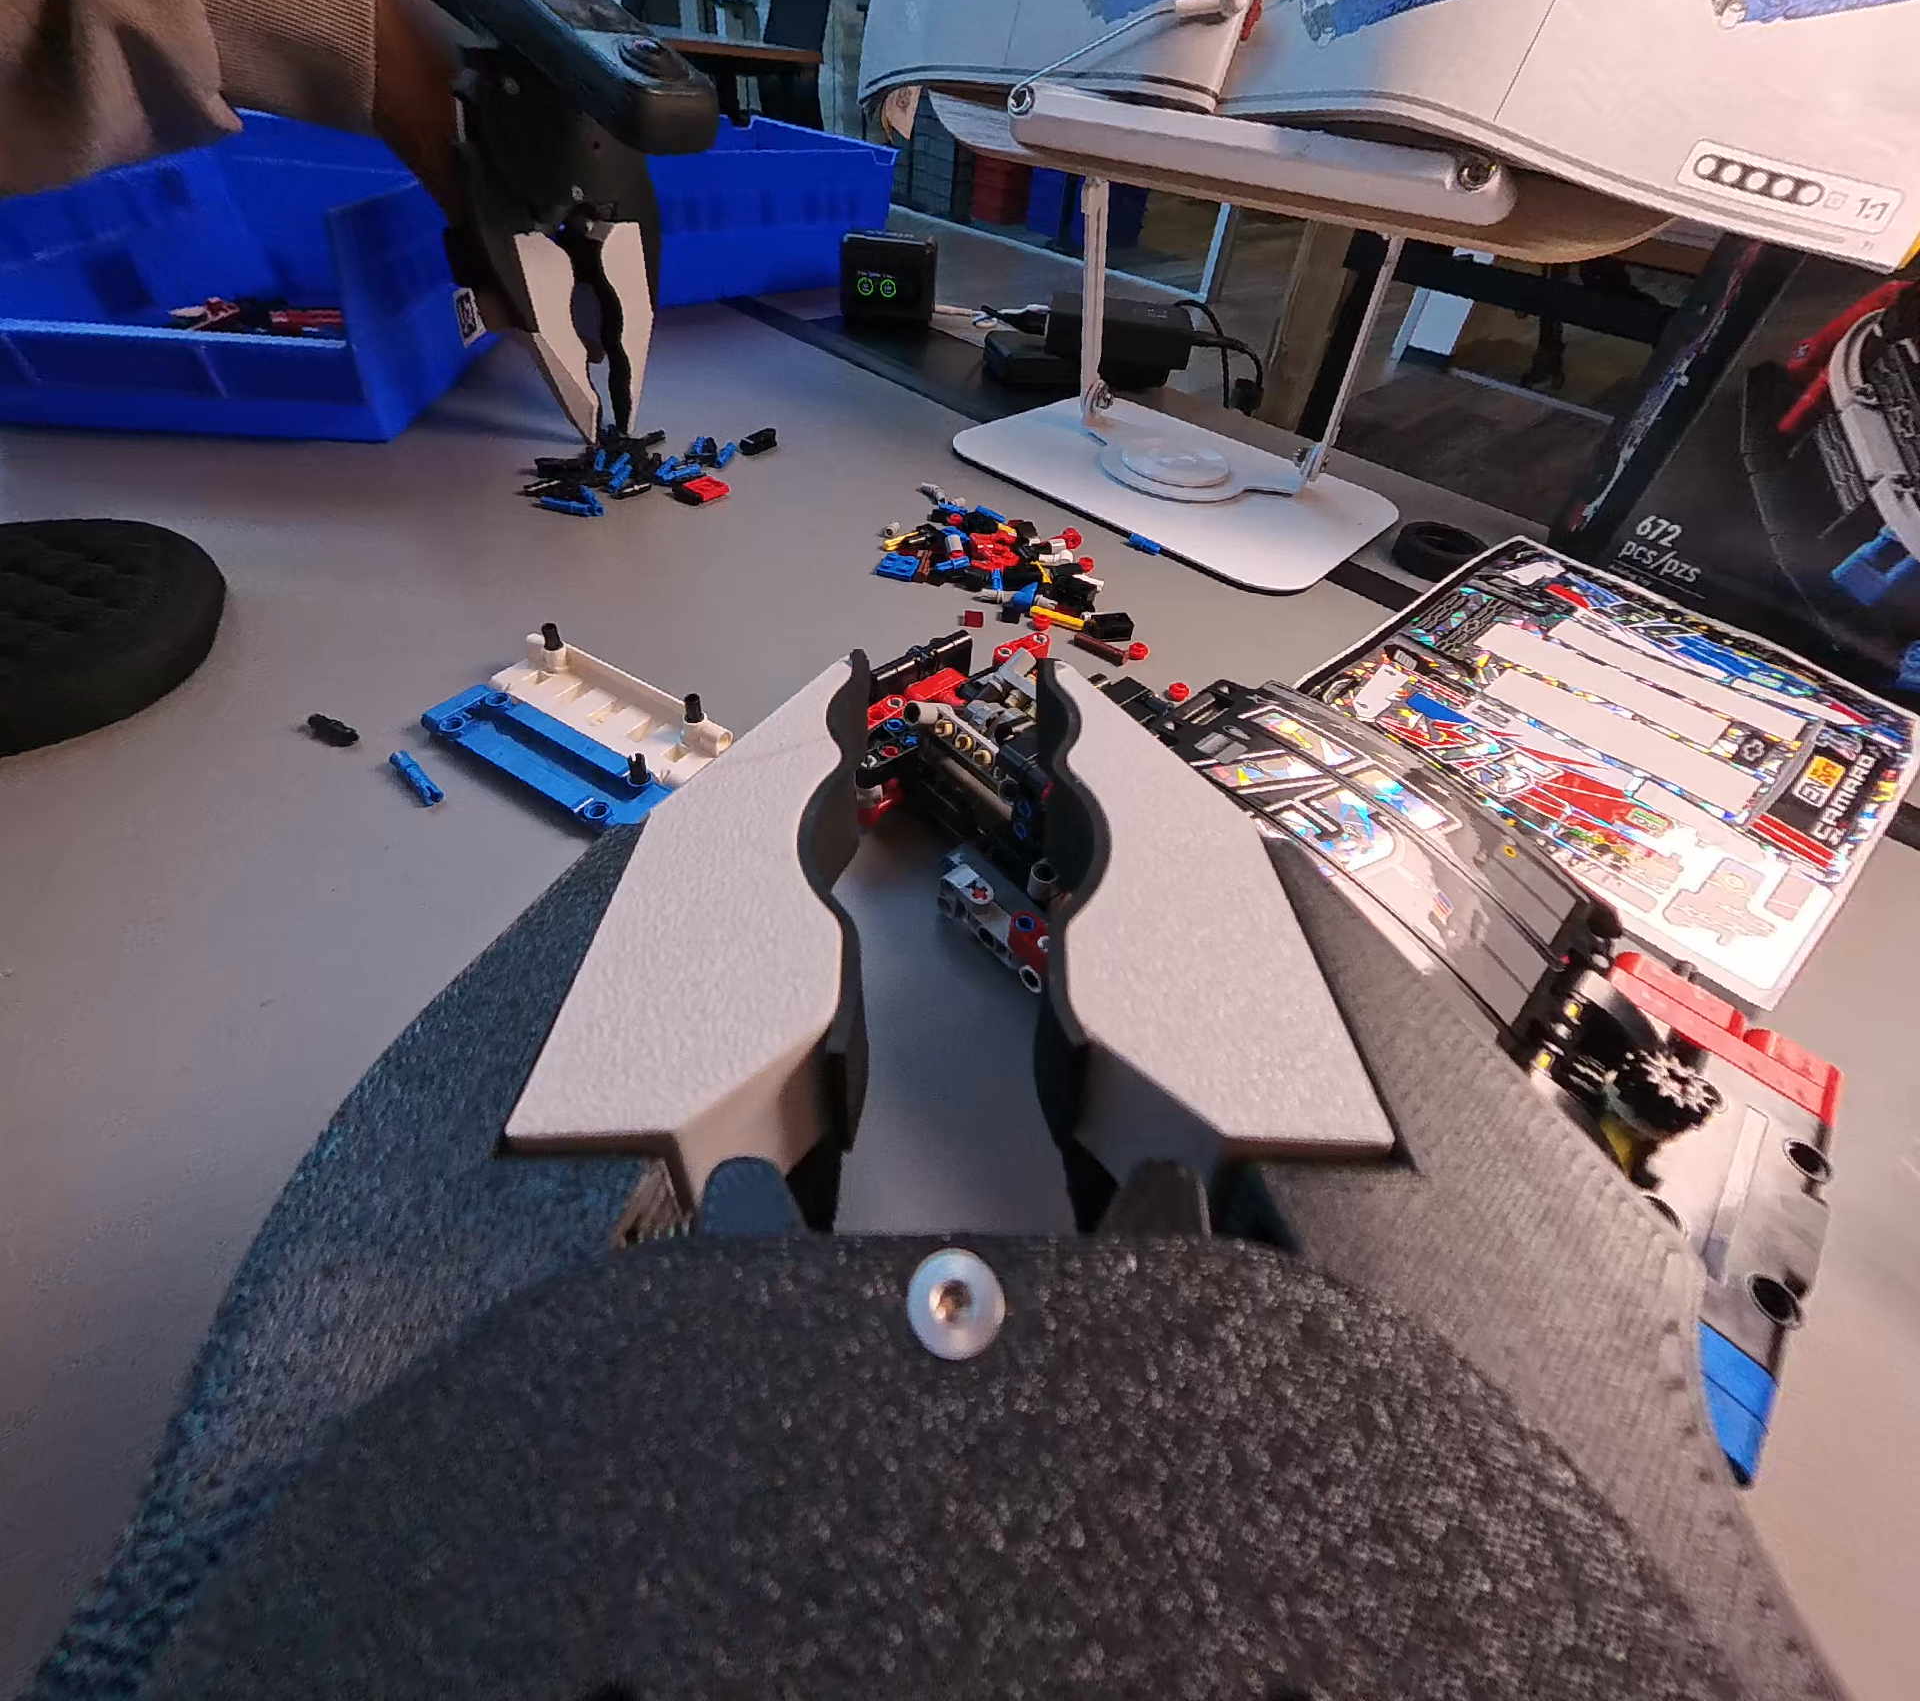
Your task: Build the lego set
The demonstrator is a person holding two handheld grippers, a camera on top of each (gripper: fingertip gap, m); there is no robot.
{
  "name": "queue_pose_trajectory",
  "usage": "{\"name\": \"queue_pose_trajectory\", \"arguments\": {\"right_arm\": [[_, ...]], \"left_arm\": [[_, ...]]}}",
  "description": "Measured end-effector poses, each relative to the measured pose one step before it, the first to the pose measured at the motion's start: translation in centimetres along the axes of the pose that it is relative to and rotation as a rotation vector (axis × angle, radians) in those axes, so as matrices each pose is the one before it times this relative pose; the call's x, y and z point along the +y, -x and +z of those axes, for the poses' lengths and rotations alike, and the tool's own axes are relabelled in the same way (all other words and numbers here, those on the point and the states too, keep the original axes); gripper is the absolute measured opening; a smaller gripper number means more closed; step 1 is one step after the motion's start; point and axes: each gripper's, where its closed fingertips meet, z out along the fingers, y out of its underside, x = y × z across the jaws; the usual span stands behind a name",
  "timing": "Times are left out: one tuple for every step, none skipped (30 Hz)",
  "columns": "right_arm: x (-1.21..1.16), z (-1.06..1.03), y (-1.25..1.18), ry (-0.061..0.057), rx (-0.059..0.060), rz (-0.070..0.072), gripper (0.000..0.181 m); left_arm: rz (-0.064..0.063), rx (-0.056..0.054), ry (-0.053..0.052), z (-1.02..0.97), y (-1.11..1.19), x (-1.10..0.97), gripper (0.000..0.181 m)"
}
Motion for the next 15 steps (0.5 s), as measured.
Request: {"name": "queue_pose_trajectory", "arguments": {"right_arm": [[0.003,-0.009,-0.022,-0.0001,0.0000,0.0011,0.030],[-0.005,0.002,0.013,-0.0003,-0.0002,0.0000,0.030],[-0.026,-0.010,0.022,-0.0004,-0.0006,-0.0008,0.030],[-0.022,0.003,0.036,-0.0006,-0.0011,-0.0012,0.030],[-0.018,0.001,0.048,-0.0003,-0.0014,-0.0014,0.030],[0.002,0.006,0.048,0.0005,-0.0013,-0.0015,0.030],[0.007,0.004,0.035,0.0009,-0.0007,-0.0020,0.030],[0.015,0.006,0.016,0.0007,0.0001,-0.0019,0.030],[-0.007,-0.006,-0.010,-0.0006,0.0004,-0.0007,0.030],[-0.005,0.003,0.002,-0.0004,-0.0002,0.0013,0.030],[0.019,-0.001,-0.012,0.0004,-0.0007,0.0024,0.030],[0.009,0.012,0.003,-0.0001,-0.0007,0.0017,0.030],[-0.002,0.001,-0.003,-0.0002,-0.0003,0.0004,0.030],[-0.003,0.001,0.018,-0.0001,-0.0003,-0.0008,0.030],[0.010,0.009,0.019,0.0003,0.0002,-0.0012,0.030]], "left_arm": [[0.0063,0.0008,0.0047,0.002,-0.067,-0.016,0.013],[0.0037,0.0004,0.0030,0.013,-0.085,-0.031,0.009],[0.0038,-0.0023,0.0026,0.004,-0.042,-0.010,0.008],[0.0007,-0.0016,0.0004,-0.003,-0.023,0.006,0.008],[-0.0033,-0.0001,-0.0024,0.005,-0.021,0.016,0.008],[-0.0028,0.0000,-0.0044,-0.002,-0.008,0.006,0.008],[-0.0007,-0.0023,-0.0055,-0.006,0.006,0.004,0.007],[-0.0020,-0.0033,-0.0065,-0.010,0.007,0.010,0.007],[-0.0027,-0.0044,-0.0069,-0.010,0.007,0.021,0.007],[-0.0009,-0.0075,-0.0053,-0.011,0.046,0.032,0.007],[0.0009,-0.0076,-0.0028,-0.052,0.036,0.085,0.007],[-0.0025,-0.0017,-0.0066,-0.154,-0.032,0.022,0.007],[-0.0055,-0.0022,-0.0157,-0.320,-0.028,-0.143,0.007],[-0.0039,-0.0052,-0.0210,-0.513,-0.031,-0.279,0.007],[-0.0009,-0.0047,-0.0261,-0.680,-0.147,-0.486,0.007]]}}
